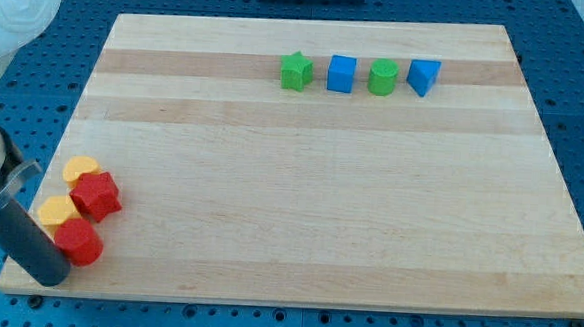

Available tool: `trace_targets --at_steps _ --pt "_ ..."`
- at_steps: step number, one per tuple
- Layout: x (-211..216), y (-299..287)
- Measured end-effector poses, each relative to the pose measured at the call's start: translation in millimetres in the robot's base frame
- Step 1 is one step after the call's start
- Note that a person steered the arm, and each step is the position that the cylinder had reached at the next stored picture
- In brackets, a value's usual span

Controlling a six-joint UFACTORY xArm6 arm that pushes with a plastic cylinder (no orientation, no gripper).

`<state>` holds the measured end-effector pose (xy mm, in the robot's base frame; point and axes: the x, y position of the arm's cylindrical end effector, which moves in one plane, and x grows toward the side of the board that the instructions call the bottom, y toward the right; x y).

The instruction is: Move the red star diagonal bottom left to the blue triangle

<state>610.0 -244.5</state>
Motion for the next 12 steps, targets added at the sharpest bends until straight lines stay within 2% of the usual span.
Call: trace_targets --at_steps 3,4,5,6,9,11,12 --pt "-51 -14" --pt "-54 -16" --pt "-36 -30" --pt "-35 -60" --pt "-92 1" --pt "-94 6" --pt "-98 30"
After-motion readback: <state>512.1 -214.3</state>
